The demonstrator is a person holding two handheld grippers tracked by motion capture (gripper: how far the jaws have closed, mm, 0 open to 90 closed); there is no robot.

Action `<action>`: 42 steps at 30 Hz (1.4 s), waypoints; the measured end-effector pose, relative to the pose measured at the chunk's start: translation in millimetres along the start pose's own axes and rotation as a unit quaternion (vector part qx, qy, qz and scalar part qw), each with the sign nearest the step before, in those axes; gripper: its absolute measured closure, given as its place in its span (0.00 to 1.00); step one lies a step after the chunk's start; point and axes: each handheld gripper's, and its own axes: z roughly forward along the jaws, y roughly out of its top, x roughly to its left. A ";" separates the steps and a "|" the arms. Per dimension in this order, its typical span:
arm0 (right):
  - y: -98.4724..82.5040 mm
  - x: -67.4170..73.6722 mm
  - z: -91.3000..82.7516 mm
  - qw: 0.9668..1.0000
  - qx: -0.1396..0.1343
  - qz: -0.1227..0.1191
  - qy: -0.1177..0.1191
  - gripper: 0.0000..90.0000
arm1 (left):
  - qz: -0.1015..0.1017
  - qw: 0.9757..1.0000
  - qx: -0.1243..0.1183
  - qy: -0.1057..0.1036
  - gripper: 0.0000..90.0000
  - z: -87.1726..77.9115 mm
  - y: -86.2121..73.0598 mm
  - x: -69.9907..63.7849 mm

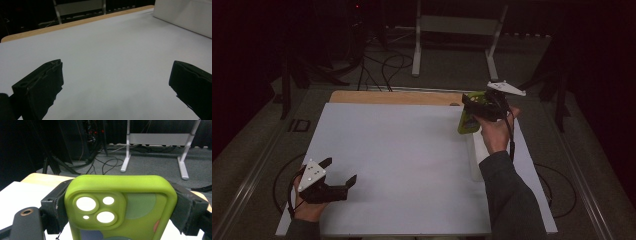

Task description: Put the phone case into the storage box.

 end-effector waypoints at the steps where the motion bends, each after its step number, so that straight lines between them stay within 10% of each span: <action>1: 0.1 -0.3 0.3 1.000 -0.001 0.000 -0.001 0.18 | 0.000 1.000 0.000 0.000 0.00 0.0 0.0 0.1; 42: 9.2 -21.7 15.8 0.999 0.004 -0.001 -0.054 0.18 | 0.000 1.000 -0.002 0.000 0.00 -0.8 0.6 0.3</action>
